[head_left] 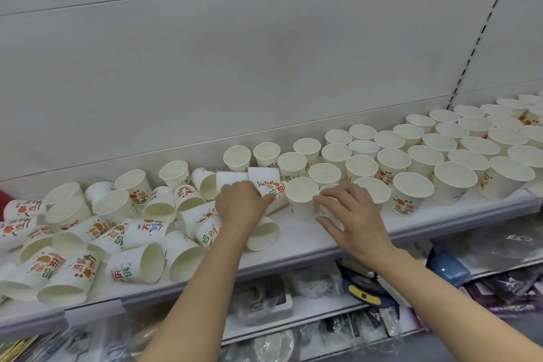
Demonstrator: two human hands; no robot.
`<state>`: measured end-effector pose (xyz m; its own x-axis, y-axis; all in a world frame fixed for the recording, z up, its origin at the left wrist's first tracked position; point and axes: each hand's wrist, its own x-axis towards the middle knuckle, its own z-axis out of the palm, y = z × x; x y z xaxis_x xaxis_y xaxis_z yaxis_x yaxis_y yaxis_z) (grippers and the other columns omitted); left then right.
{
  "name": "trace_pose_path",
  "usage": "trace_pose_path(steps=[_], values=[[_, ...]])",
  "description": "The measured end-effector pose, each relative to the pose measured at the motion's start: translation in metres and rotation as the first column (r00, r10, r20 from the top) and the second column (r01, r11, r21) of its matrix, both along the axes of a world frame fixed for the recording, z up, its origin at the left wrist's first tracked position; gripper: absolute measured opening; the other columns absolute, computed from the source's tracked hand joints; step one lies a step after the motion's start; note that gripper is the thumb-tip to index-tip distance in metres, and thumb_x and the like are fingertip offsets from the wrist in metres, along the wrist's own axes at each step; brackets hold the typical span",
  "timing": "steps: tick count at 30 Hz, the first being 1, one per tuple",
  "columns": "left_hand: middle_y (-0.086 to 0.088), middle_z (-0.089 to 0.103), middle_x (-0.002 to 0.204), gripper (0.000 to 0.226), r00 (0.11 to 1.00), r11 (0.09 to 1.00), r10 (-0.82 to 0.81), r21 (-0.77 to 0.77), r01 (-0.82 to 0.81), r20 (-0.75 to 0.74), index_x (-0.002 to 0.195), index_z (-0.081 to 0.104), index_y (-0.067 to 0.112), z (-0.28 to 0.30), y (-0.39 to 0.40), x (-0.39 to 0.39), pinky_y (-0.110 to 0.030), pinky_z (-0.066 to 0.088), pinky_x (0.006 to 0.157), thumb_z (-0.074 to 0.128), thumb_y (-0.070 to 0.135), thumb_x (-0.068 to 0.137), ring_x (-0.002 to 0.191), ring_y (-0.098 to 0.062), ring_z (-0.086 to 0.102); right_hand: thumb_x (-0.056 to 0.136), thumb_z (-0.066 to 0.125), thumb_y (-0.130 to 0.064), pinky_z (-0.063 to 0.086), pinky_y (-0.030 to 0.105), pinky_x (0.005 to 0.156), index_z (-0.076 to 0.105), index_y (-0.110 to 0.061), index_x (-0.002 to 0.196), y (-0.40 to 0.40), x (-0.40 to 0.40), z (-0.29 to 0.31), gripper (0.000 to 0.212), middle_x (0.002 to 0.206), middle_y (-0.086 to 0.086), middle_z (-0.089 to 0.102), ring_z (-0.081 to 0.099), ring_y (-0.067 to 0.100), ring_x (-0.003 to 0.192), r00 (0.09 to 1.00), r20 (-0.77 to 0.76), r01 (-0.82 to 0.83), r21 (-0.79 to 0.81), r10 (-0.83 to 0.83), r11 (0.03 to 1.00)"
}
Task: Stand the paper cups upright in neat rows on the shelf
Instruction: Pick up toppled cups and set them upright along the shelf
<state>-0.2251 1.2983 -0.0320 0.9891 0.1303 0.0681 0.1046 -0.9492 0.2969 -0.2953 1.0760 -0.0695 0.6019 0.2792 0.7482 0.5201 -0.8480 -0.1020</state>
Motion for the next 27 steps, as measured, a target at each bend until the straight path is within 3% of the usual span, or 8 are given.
trace_pose_path(steps=[2,6,11,16,18,22,24,27], values=[[0.004,0.067,0.076,0.037,1.0,1.0,0.01,-0.023,-0.011,-0.025,0.072,0.066,0.021,-0.001,-0.009,0.003,-0.03,0.05,0.067,0.064,0.058,0.074,0.083,-0.022,0.06,0.081,0.069,-0.027,0.042,0.04,0.083,0.067,-0.012,0.111,0.011,0.01,0.003,0.033,0.111,0.005,0.064,0.053,0.029,0.102,1.0,0.004,-0.008,-0.044,0.008,0.999],[0.003,0.065,0.075,0.021,1.0,0.988,0.018,-0.155,-0.02,-0.018,0.067,0.054,0.022,0.001,-0.02,0.003,-0.026,0.04,0.057,0.063,0.036,0.079,0.079,-0.022,0.06,0.078,0.071,-0.029,0.04,0.041,0.084,0.064,-0.016,0.11,0.012,0.033,-0.001,0.036,0.107,0.002,0.064,0.054,0.028,0.101,0.999,-0.031,-0.013,-0.118,0.009,0.993],[0.005,0.068,0.077,0.016,0.961,0.981,-0.195,0.021,0.195,0.198,0.085,0.069,0.026,-0.003,-0.024,-0.004,-0.03,0.046,0.059,0.056,0.035,0.089,0.081,-0.021,0.06,0.085,0.06,-0.022,0.038,0.041,0.082,0.066,-0.017,0.102,-0.003,0.045,-0.004,0.019,0.086,0.0,0.065,0.056,0.027,0.084,0.995,0.037,-0.083,-0.128,0.088,0.988],[0.0,0.064,0.089,0.023,0.934,0.934,-0.309,0.241,0.263,0.18,0.101,0.073,0.028,-0.008,-0.027,-0.01,-0.029,0.034,0.064,0.052,0.037,0.096,0.091,-0.023,0.052,0.078,0.065,-0.006,0.039,0.042,0.084,0.068,-0.016,0.099,-0.016,0.049,-0.003,0.024,0.08,0.0,0.063,0.056,0.028,0.082,0.99,0.036,-0.132,-0.165,0.139,0.977],[0.003,0.064,0.093,0.025,0.933,0.936,-0.326,0.188,0.297,0.153,0.102,0.073,0.03,-0.008,-0.027,-0.012,-0.03,0.038,0.066,0.054,0.044,0.094,0.093,-0.02,0.051,0.076,0.066,-0.004,0.039,0.041,0.084,0.069,-0.016,0.096,-0.02,0.05,-0.004,0.024,0.079,0.0,0.062,0.056,0.028,0.08,0.987,0.031,-0.152,-0.174,0.16,0.973],[0.016,0.068,0.092,0.021,0.961,0.967,-0.102,-0.202,0.156,0.256,0.096,0.072,0.033,0.012,-0.016,-0.012,-0.029,0.048,0.068,0.061,0.049,0.088,0.087,-0.008,0.059,0.085,0.062,-0.018,0.04,0.042,0.083,0.069,-0.017,0.096,-0.023,0.049,-0.004,0.013,0.083,-0.001,0.064,0.056,0.027,0.081,0.979,0.007,-0.201,-0.171,0.205,0.964],[0.012,0.07,0.096,0.02,0.963,0.981,0.062,-0.191,-0.011,0.264,0.1,0.072,0.028,0.021,-0.005,0.004,-0.027,0.044,0.066,0.059,0.041,0.09,0.091,-0.013,0.062,0.089,0.058,-0.026,0.04,0.041,0.083,0.069,-0.017,0.098,-0.023,0.048,-0.002,0.017,0.087,-0.002,0.065,0.056,0.027,0.083,0.976,0.0,-0.215,-0.179,0.218,0.96],[0.003,0.071,0.098,0.028,0.989,0.989,0.138,-0.064,-0.135,0.058,0.105,0.069,0.022,0.023,0.005,0.033,-0.028,0.046,0.071,0.058,0.042,0.089,0.094,-0.021,0.064,0.091,0.056,-0.032,0.041,0.039,0.081,0.07,-0.016,0.099,-0.022,0.046,0.007,0.023,0.094,-0.002,0.066,0.056,0.026,0.087,0.973,0.007,-0.226,-0.144,0.23,0.963]])
